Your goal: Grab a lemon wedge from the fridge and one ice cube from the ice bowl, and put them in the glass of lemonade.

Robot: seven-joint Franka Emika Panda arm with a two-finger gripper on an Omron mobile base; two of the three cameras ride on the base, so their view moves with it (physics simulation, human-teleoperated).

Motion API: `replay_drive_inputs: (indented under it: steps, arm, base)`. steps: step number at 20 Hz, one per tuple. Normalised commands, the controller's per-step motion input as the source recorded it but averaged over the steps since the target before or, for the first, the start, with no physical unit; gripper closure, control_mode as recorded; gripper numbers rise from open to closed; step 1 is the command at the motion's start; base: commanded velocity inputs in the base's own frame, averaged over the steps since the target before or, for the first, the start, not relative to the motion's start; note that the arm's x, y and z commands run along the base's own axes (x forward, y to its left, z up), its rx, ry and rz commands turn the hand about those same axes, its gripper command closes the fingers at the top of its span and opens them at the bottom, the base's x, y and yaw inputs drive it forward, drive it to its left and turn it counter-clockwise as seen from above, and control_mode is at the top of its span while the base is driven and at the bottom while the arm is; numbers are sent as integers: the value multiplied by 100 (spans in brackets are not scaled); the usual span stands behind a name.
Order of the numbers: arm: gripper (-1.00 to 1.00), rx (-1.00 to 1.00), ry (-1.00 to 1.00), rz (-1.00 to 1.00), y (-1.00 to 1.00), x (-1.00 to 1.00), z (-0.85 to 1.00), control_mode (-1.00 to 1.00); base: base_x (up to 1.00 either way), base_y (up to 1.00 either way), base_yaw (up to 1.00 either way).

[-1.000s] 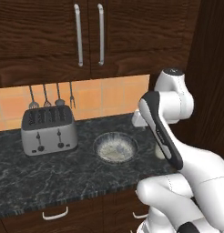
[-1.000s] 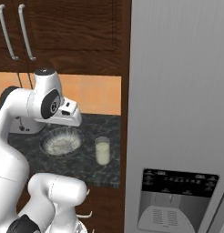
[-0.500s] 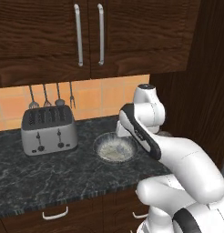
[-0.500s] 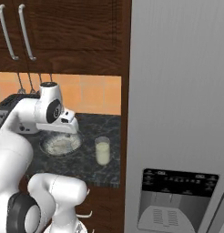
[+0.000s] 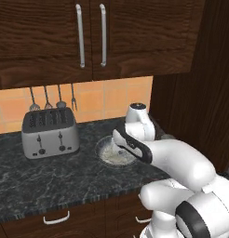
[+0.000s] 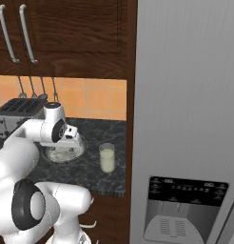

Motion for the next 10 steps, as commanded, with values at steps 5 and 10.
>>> replay_drive_inputs:
  steps: [5,10]
  arm:
    - [-100,-4,23,14,7,30,-35,-100]
    - [-100,-2,5,6,0,0,-6,-100]
  base:
    - [0,0,0]
    - [0,0,0]
